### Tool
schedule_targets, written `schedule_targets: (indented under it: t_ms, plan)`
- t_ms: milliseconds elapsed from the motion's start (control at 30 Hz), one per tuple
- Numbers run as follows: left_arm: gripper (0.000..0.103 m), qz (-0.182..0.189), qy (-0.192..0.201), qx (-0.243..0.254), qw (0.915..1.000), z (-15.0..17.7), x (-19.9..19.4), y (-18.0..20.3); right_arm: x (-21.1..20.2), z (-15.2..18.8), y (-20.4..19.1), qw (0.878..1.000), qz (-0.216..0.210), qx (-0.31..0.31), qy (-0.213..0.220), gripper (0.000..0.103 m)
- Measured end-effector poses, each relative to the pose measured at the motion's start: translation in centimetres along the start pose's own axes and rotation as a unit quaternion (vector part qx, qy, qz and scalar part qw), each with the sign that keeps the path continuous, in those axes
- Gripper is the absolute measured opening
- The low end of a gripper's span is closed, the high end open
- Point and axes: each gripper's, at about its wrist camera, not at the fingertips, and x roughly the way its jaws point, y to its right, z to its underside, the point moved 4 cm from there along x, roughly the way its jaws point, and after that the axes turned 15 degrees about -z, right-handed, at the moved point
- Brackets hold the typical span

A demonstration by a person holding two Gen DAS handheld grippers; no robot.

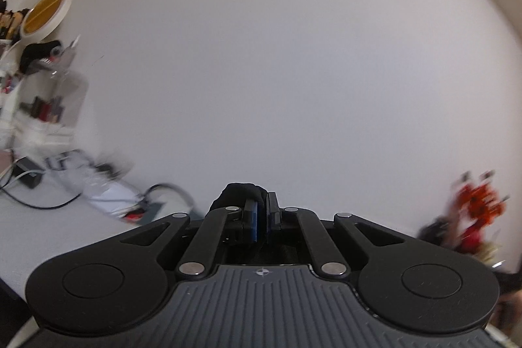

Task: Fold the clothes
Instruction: 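Raise both closed grippers away from the jacket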

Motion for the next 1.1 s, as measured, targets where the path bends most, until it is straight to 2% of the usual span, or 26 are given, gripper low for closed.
schedule_targets:
  t_ms: [33,100,233,300,367,433,500,567,600,633,667,700,733,800,1067,1100]
  plan:
    - [0.005,-0.005,-0.006,-0.006,0.9999,0.3,0.7,-0.5,0.3,0.5,-0.3,1.000,-0.007,-0.003,-0.007,0.007]
    - [0.005,-0.012,-0.012,-0.009,0.9998,0.8,1.3,-1.0,0.9,1.4,-0.9,0.999,-0.023,-0.013,-0.019,0.026]
    - [0.005,-0.022,-0.019,-0.011,0.9995,1.5,1.8,-1.7,3.0,1.9,-2.3,0.997,-0.039,-0.035,-0.055,0.036]
    - [0.005,-0.026,-0.018,-0.013,0.9994,1.7,1.7,-2.1,4.8,1.9,-3.0,0.995,-0.033,-0.034,-0.084,0.056]
    - [0.005,-0.027,-0.016,-0.015,0.9994,1.5,1.3,-2.2,6.8,2.0,-3.4,0.993,-0.015,-0.026,-0.111,0.061]
    - [0.005,-0.027,-0.014,-0.016,0.9994,1.4,1.0,-2.2,9.0,2.4,-2.4,0.990,0.007,0.005,-0.138,0.070]
    - [0.005,-0.024,-0.014,-0.016,0.9995,1.4,0.9,-2.2,10.8,3.0,-1.2,0.986,0.016,0.042,-0.162,0.073]
    - [0.005,-0.022,-0.013,-0.017,0.9995,1.3,0.8,-2.2,12.0,3.8,-1.1,0.982,0.016,0.046,-0.181,0.071]
    - [0.005,-0.021,-0.013,-0.017,0.9995,1.3,0.8,-2.2,12.4,4.1,-1.2,0.982,0.019,0.037,-0.184,0.062]
    - [0.005,-0.020,-0.012,-0.018,0.9996,1.2,0.8,-2.2,12.7,4.4,-1.4,0.982,0.021,0.027,-0.187,0.050]
    - [0.005,-0.019,-0.012,-0.018,0.9996,1.2,0.7,-2.2,12.5,4.3,-1.6,0.982,0.023,0.022,-0.185,0.025]
    - [0.005,-0.018,-0.012,-0.018,0.9996,1.2,0.7,-2.2,12.2,4.2,-1.8,0.983,0.024,0.019,-0.181,0.010]
    - [0.005,-0.017,-0.011,-0.018,0.9996,1.1,0.6,-2.2,11.4,3.8,-1.9,0.985,0.024,0.019,-0.168,0.003]
    - [0.005,-0.015,-0.011,-0.019,0.9996,1.1,0.6,-2.2,9.4,3.3,-2.3,0.989,0.025,0.019,-0.147,0.003]
    - [0.005,-0.007,-0.016,-0.034,0.9993,2.3,0.0,-3.1,0.1,3.7,-4.2,0.992,0.038,0.012,-0.122,0.004]
    - [0.005,-0.006,-0.020,-0.039,0.9990,2.8,-0.2,-3.3,-0.2,4.8,-4.1,0.989,0.040,0.020,-0.142,0.004]
